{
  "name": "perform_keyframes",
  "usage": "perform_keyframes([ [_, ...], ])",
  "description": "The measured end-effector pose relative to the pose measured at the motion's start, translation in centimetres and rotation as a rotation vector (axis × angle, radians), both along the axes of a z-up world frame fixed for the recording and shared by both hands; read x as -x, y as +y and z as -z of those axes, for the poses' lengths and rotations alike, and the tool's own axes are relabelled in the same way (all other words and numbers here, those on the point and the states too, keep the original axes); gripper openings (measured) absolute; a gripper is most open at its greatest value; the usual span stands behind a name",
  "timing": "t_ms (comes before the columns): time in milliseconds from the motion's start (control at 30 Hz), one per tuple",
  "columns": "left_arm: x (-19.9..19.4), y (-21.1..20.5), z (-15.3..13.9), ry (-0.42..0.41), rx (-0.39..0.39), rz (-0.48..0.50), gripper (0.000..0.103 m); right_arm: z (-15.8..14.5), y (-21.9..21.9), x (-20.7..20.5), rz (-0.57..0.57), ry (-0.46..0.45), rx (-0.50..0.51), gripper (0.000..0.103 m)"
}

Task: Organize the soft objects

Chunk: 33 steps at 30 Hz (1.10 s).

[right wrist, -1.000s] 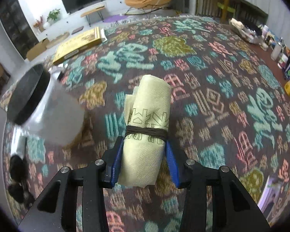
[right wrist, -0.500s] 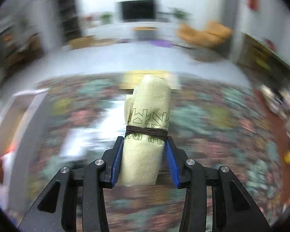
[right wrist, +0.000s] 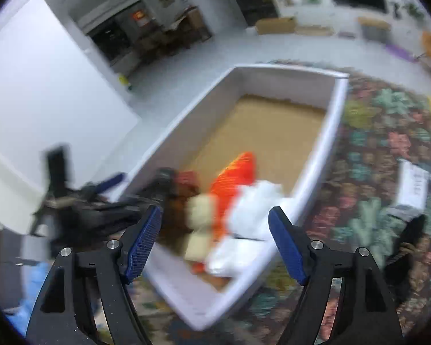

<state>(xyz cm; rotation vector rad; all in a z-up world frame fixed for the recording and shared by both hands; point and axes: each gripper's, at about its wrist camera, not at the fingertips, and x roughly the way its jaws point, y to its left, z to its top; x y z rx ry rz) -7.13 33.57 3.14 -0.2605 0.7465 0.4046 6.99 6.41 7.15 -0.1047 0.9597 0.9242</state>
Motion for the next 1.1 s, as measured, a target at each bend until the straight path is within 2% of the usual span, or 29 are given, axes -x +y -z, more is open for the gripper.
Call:
perform_keyframes([
  [100, 0.0, -3.1, -0.7, -0.049, 0.003, 0.089, 0.097, 3.7, -4.8, -1.3, 0.184, -0.187, 0.194, 0.080],
  [133, -0.3, -4.4, -0.8, -0.060, 0.015, 0.136, 0.097, 5.8, -6.9, -2.4, 0.233, -0.211, 0.270, 0.080],
  [200, -0.7, -6.7, -1.5, -0.078, 0.038, 0.215, 0.097, 9.6, -10.8, -4.2, 0.305, -0.167, 0.353, 0.080],
  [267, -1.0, -9.7, -2.2, -0.099, 0.052, 0.307, 0.097, 11.9, -15.2, -5.4, 0.372, -0.088, 0.323, 0.080],
  [367, -1.1, -12.7, -3.0, -0.108, 0.044, 0.388, 0.097, 13.5, -23.0, -6.3, 0.497, 0.025, 0.199, 0.080],
  [433, -1.4, -14.1, -3.0, -0.112, 0.041, 0.424, 0.097, 13.7, -25.2, -6.5, 0.504, 0.066, 0.152, 0.081],
  [500, -1.7, -15.3, -2.9, -0.111, 0.044, 0.446, 0.097, 13.5, -24.6, -6.7, 0.424, 0.064, 0.155, 0.081],
  [600, -2.1, -16.8, -2.4, -0.088, 0.066, 0.474, 0.097, 13.1, -20.7, -6.1, 0.276, 0.029, 0.188, 0.081],
  [633, -2.3, -17.3, -2.1, -0.077, 0.082, 0.486, 0.097, 13.6, -18.6, -6.1, 0.215, 0.005, 0.222, 0.081],
  [733, -1.7, -18.6, -1.6, -0.065, 0.112, 0.523, 0.097, 16.3, -15.2, -6.5, 0.131, -0.056, 0.413, 0.077],
  [767, -1.5, -19.2, -1.5, -0.064, 0.115, 0.537, 0.097, 16.1, -15.7, -6.4, 0.139, -0.058, 0.375, 0.067],
  [800, -1.3, -19.7, -1.4, -0.066, 0.115, 0.554, 0.097, 15.9, -16.4, -6.6, 0.163, -0.047, 0.357, 0.050],
  [833, -1.2, -20.1, -1.3, -0.066, 0.115, 0.565, 0.097, 15.7, -17.6, -6.9, 0.199, -0.021, 0.337, 0.046],
  [1000, -2.9, -23.4, 2.0, 0.012, 0.152, 0.626, 0.097, 14.5, -24.8, -7.2, 0.358, 0.073, 0.275, 0.046],
  [1100, -4.8, -25.4, 4.9, 0.061, 0.139, 0.645, 0.097, 14.3, -30.4, -7.3, 0.521, 0.094, 0.272, 0.046],
])
